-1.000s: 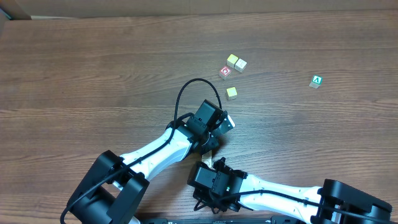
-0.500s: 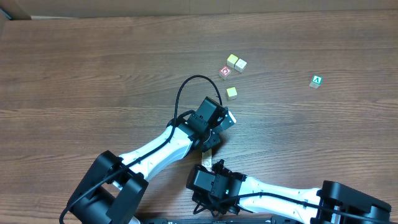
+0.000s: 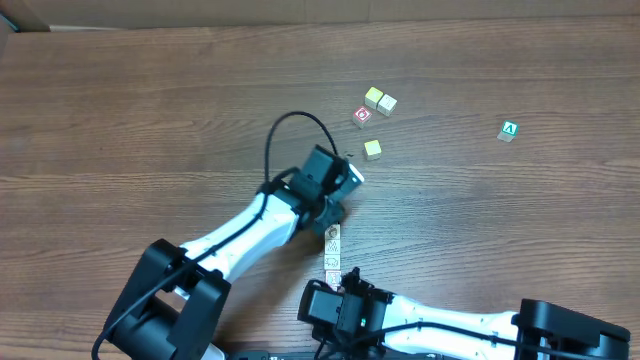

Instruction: Flip 5 blocks

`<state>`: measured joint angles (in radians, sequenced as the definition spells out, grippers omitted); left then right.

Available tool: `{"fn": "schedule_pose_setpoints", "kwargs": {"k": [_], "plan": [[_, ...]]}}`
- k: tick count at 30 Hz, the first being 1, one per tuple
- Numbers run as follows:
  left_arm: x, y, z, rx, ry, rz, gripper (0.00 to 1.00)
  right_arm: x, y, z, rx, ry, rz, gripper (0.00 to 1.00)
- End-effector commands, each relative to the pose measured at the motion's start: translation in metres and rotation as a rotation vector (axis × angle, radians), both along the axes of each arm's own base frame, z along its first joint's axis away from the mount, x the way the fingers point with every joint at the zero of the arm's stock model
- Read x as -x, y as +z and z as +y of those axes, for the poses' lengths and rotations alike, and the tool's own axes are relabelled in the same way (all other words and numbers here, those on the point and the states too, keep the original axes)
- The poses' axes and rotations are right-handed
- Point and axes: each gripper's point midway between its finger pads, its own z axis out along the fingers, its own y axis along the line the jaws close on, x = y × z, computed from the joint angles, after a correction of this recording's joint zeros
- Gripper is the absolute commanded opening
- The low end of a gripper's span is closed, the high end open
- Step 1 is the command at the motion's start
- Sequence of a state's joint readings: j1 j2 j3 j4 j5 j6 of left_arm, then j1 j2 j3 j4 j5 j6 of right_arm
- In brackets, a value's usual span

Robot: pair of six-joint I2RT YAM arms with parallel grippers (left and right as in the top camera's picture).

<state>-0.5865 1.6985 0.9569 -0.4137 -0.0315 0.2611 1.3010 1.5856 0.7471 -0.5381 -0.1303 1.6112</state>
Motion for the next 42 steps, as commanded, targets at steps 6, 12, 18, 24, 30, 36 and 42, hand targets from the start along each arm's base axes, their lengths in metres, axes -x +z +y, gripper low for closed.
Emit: {"fn": "schedule_pose_setpoints", "kwargs": {"k": [6, 12, 18, 24, 30, 36, 42], "plan": [[-0.028, 0.031, 0.047, 0.047, 0.354, 0.039, 0.04, -0.013, 0.049, -0.018, 0.079, -0.009, -0.164, 0.04], [0.004, 0.043, 0.061, 0.151, 0.617, 0.217, 0.04, -0.037, 0.077, -0.059, 0.149, -0.062, -0.295, 0.04], [0.054, 0.039, 0.053, 0.108, 0.590, 0.403, 0.04, -0.050, 0.077, -0.086, 0.227, -0.110, -0.296, 0.04], [0.100, 0.028, 0.044, -0.009, 0.524, 0.493, 0.04, -0.056, 0.068, -0.098, 0.261, -0.135, -0.305, 0.04], [0.139, 0.004, 0.045, -0.108, 0.541, 0.526, 0.04, -0.058, 0.068, -0.097, 0.259, -0.143, -0.317, 0.04], [0.166, -0.017, 0.045, -0.063, 0.567, 0.564, 0.04, -0.061, 0.069, -0.098, 0.260, -0.156, -0.332, 0.04], [0.183, -0.013, 0.033, 0.037, 0.492, 0.554, 0.04, -0.066, 0.070, -0.096, 0.252, -0.166, -0.358, 0.04]]}}
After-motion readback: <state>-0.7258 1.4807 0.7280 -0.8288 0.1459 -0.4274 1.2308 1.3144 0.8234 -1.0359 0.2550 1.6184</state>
